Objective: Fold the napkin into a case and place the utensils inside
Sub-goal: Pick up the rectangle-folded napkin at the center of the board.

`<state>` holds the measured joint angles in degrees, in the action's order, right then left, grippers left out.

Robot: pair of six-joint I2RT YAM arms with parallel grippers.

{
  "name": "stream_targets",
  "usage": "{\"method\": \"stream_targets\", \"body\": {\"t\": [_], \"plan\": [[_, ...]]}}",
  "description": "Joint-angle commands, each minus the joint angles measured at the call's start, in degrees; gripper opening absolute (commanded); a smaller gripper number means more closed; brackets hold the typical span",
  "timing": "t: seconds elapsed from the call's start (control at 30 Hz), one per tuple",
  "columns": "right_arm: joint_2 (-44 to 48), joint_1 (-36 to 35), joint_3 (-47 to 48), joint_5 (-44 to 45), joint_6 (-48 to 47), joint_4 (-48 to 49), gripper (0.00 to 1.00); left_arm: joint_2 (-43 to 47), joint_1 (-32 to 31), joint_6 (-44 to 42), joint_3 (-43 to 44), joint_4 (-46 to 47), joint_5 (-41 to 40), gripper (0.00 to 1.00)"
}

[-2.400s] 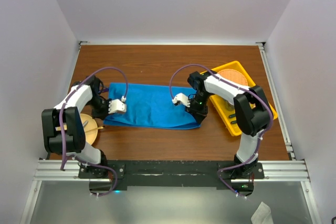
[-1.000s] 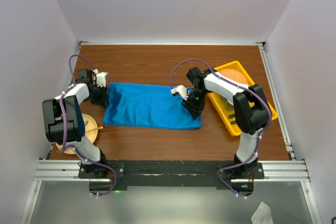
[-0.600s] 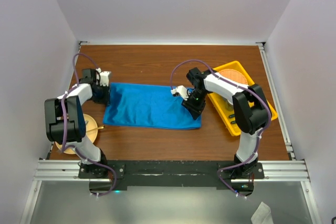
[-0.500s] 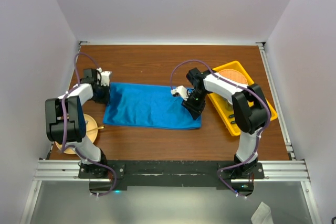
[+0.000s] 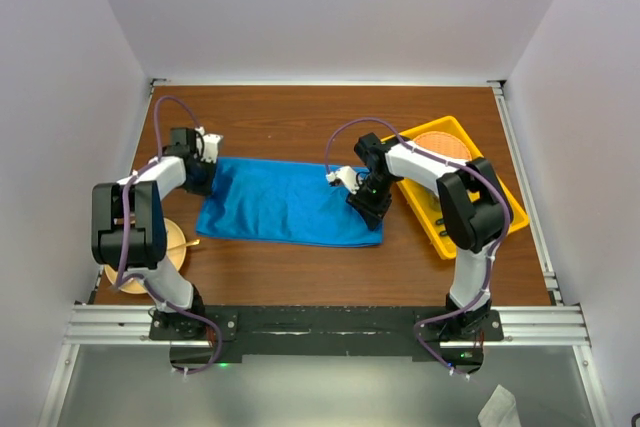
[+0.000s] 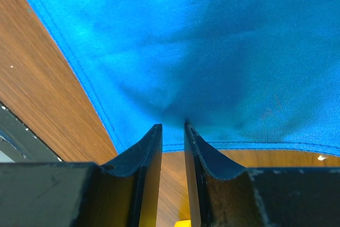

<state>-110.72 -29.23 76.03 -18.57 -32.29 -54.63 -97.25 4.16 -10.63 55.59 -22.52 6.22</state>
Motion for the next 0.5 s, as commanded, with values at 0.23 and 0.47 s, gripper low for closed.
{"method": "stream_targets", "body": {"t": [0.23, 0.47], "plan": [[-0.55, 0.05, 0.00, 1.52, 1.36, 0.67, 0.27, 2.85, -1.35, 0.35, 4.17, -6.04, 7.48, 0.00], [-0.99, 0.05, 0.61, 1.34, 1.36, 0.58, 0.26, 6.02, -3.19, 1.58, 9.35, -10.51, 14.34, 0.00]]}}
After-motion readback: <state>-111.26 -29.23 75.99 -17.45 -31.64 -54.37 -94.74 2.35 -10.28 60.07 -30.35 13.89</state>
